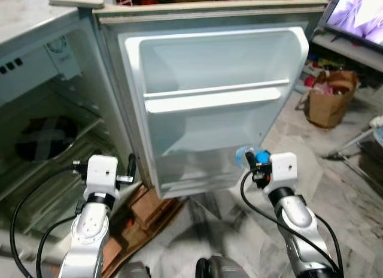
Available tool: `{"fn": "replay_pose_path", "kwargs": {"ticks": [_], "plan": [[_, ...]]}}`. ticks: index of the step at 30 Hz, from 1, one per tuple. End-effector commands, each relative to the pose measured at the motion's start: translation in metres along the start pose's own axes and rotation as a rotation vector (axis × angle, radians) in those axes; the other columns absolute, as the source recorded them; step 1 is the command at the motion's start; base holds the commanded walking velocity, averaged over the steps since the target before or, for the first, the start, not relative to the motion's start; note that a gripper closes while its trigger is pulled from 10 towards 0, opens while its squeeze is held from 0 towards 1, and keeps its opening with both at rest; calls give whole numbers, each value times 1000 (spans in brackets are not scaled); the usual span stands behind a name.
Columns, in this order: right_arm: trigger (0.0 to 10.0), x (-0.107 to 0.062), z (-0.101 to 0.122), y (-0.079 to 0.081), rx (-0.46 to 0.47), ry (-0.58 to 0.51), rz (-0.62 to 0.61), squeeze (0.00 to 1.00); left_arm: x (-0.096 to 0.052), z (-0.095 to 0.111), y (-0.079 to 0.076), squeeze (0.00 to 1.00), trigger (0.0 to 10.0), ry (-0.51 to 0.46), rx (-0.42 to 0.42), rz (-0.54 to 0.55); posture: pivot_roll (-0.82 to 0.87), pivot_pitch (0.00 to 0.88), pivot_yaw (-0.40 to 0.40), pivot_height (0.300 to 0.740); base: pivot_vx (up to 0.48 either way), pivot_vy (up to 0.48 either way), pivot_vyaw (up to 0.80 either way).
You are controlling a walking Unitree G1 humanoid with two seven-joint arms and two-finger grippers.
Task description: Restocking fridge
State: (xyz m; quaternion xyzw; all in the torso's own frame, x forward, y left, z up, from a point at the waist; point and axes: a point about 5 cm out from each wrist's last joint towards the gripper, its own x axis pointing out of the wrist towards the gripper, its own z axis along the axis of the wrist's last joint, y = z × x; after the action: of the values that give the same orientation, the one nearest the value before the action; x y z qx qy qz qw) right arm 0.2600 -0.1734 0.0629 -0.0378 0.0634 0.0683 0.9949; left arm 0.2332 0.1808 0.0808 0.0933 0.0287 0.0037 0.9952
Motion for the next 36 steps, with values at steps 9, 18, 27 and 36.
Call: {"fn": "replay_pose_path", "kwargs": {"ticks": [9, 18, 27, 36], "plan": [[10000, -2, 4, 0, 17, -23, 3, 0, -10, -3, 6, 0, 10000, 41, -16, 25, 71, 155, -49, 725, 0, 0, 0], [10000, 0, 6, 0, 21, -28, 7, 0, -10, -3, 7, 0, 10000, 43, -14, 21, 71, 158, -48, 685, 0, 0, 0], [10000, 4, 7, 1, 23, -36, -2, 0, -6, 2, 7, 0, 10000, 42, -2, 21, 76, 154, -47, 660, 0, 0, 0], [10000, 6, 12, -1, 25, -63, -9, 0, -4, 8, 6, 0, 10000, 34, -18, 23, 77, 167, -51, 660, 0, 0, 0]]}}
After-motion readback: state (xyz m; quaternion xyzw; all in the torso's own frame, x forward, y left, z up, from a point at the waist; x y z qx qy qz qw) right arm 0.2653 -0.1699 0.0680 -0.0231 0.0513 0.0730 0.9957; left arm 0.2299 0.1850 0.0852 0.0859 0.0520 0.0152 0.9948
